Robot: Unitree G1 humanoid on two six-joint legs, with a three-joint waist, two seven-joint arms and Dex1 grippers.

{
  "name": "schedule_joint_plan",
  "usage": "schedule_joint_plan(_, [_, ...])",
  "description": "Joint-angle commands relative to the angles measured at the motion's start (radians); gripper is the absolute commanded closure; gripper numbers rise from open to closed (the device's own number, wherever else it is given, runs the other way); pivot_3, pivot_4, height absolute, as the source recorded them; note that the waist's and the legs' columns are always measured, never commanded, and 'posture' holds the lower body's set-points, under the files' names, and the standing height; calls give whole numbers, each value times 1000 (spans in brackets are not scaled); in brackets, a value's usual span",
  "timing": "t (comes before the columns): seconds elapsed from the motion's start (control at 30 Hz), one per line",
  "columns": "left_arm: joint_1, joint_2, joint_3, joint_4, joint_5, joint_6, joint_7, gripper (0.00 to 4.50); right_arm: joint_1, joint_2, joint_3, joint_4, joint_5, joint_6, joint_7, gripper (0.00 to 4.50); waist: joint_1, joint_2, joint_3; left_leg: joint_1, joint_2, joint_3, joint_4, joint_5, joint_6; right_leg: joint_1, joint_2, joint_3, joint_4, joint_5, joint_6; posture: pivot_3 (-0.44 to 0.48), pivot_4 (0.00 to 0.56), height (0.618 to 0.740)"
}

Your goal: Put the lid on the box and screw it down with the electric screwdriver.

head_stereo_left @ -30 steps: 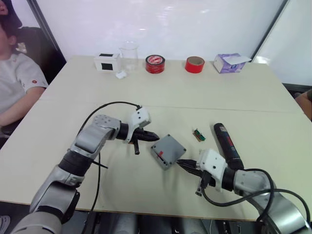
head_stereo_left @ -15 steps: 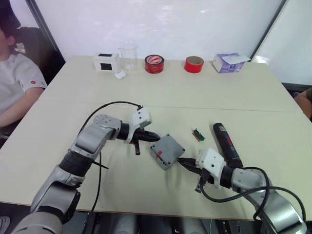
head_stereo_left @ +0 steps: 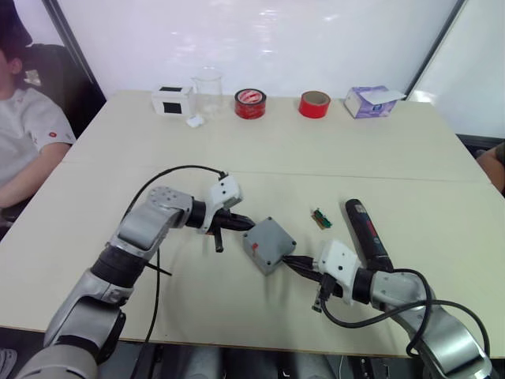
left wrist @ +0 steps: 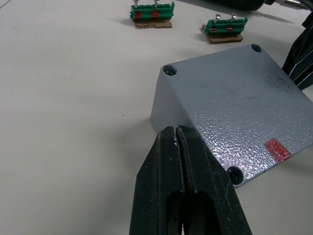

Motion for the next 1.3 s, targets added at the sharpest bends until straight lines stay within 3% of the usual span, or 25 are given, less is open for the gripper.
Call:
schedule_joint_plan(0.03, [-8, -22, 3, -17, -3, -19, 3, 4500, -19, 8, -4, -13, 6, -9, -6, 4455, 0, 0, 0, 0, 0, 0, 0, 0, 0, 0, 0, 0, 0, 0, 0, 0, 150, 740])
schedule_joint_plan(0.6, [8, -8, -11, -39, 9, -15, -24, 4500, 0, -11, -16, -36, 14, 12, 7, 4455, 0, 0, 0, 0, 0, 0, 0, 0, 0, 0, 0, 0, 0, 0, 0, 0, 150, 740])
schedule_joint_plan(0.93, [-42, -14, 38, 86, 34, -69, 22, 4500, 14, -42, -35, -21, 13, 12, 31, 4455, 0, 0, 0, 0, 0, 0, 0, 0, 0, 0, 0, 0, 0, 0, 0, 0, 150, 740])
schedule_joint_plan(1.3, [64, -38, -19, 33, 49, -52, 29, 4500, -105, -13, 58, 95, -52, 7, 21, 4455, -2, 0, 0, 0, 0, 0, 0, 0, 0, 0, 0, 0, 0, 0, 0, 0, 150, 740])
